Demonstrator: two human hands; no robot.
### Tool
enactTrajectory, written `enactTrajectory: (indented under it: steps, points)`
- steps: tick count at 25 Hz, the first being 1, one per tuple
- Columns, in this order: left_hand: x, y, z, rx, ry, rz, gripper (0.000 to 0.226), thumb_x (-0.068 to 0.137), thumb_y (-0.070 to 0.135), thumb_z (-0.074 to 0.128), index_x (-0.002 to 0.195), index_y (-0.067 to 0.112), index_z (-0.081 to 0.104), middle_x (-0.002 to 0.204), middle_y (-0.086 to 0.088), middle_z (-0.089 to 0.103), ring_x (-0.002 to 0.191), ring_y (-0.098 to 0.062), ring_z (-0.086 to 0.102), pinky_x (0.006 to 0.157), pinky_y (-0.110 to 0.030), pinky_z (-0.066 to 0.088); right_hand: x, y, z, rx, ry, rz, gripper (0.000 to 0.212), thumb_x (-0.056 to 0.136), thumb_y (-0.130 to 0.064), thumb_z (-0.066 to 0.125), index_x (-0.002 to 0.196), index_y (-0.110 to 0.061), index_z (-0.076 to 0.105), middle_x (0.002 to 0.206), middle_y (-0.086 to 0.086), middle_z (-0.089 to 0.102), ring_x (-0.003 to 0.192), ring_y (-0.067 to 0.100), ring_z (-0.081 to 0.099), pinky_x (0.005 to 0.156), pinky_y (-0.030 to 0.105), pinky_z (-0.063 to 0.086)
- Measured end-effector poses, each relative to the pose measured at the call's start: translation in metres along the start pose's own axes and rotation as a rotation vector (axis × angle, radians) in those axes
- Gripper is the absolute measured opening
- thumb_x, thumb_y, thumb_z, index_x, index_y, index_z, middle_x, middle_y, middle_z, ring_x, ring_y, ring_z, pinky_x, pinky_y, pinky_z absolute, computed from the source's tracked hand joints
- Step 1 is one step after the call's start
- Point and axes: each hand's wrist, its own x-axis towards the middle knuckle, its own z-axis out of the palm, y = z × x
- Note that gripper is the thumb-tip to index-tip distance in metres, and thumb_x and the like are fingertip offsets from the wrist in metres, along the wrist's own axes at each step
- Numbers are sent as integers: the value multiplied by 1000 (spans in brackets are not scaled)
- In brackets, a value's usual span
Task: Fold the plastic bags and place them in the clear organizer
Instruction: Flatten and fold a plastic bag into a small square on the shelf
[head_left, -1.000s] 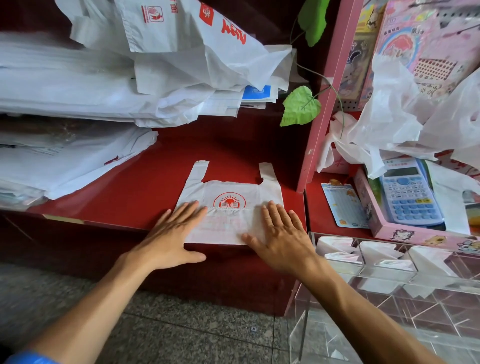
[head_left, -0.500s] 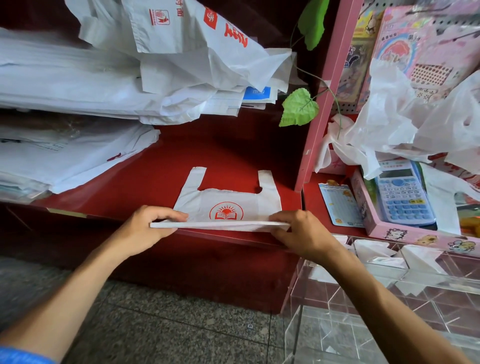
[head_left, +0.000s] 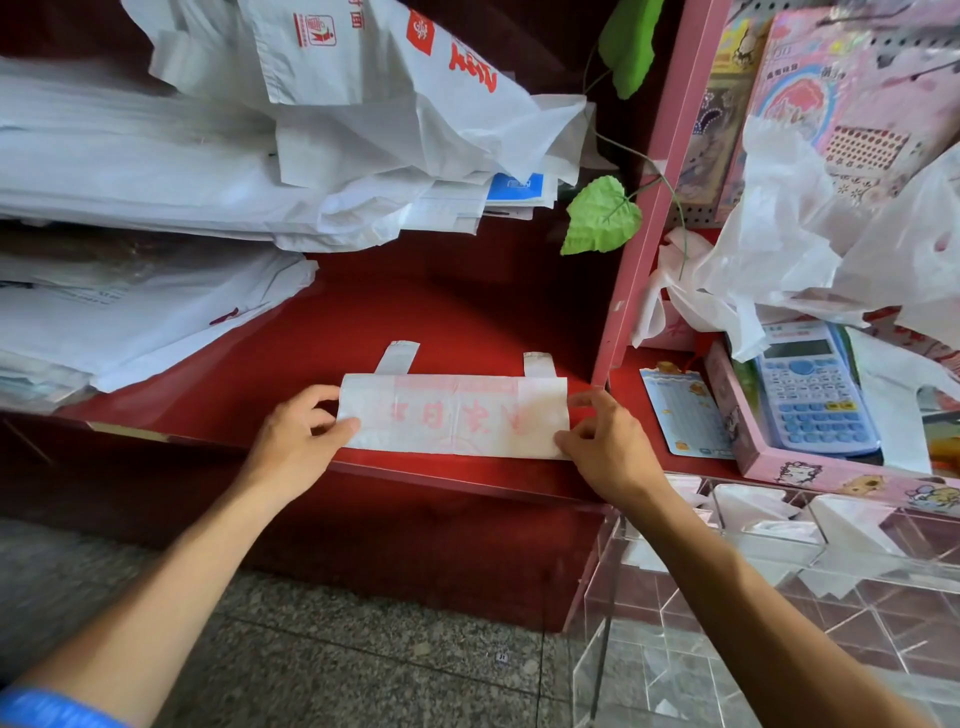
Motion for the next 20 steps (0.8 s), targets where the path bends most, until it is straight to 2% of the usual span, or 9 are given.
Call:
enactTrajectory:
  steps: [5,8,10,13,14,16,17,18,20]
  points:
    - [5,-4,2,41,10,-6,49,86,29,74,130,36,53,82,10,72,92,-16,64,94,-39,47,-1,-2,8,-117,43,-20,37,87,-12,58,124,-16,54,86,4,69,85,27,63,69,31,42]
    - [8,-9,-1,68,-24,33,26,83,21,76,101,40,71,77,9,73,83,-13,67,91,-40,53,-3,-3,9,-205,61,-69,26,91,-12,53,115,-18,62,97,7,70,93,32,64,77,36,49]
    - [8,-12,-2,96,-43,36,18,79,25,78,84,42,74,72,12,72,79,-11,69,86,-39,55,-4,0,9,-231,77,-97,24,87,-11,55,104,-21,69,98,6,69,95,33,63,79,38,51]
    - [8,-11,-3,177,-73,70,9,70,29,77,70,37,75,63,13,65,63,-5,59,69,-28,49,-6,-1,8,-389,33,-130,38,82,-10,56,117,-22,66,120,4,56,112,31,52,89,40,46]
    - [7,-10,-1,227,-57,121,15,71,21,77,69,35,74,67,13,62,64,-4,55,66,-27,45,-7,-2,8,-464,16,-162,46,80,-8,56,124,-21,62,130,4,50,117,30,47,92,42,43]
    - [4,-7,3,359,-29,306,20,78,13,71,82,33,73,88,15,62,80,-8,56,76,-28,44,-12,-6,12,-553,28,-324,58,73,-3,52,129,-18,59,144,6,44,125,32,44,95,45,41]
    - [2,-4,8,410,-34,408,17,82,18,65,92,27,75,101,13,64,92,-13,57,86,-29,44,-13,-7,16,-574,40,-408,60,71,-3,49,128,-15,61,147,10,45,128,35,45,97,48,43]
    - [0,1,15,456,-67,487,27,84,27,56,103,23,74,115,9,65,103,-18,58,97,-28,41,-14,-8,21,-581,42,-462,59,71,-4,47,128,-12,61,148,14,45,131,37,45,101,51,44]
    - [-5,12,33,499,-204,573,56,87,42,35,126,16,66,140,2,56,127,-19,50,111,-15,20,-16,-9,30,-563,-8,-473,53,88,-11,41,141,-11,51,155,16,36,143,36,33,114,53,33]
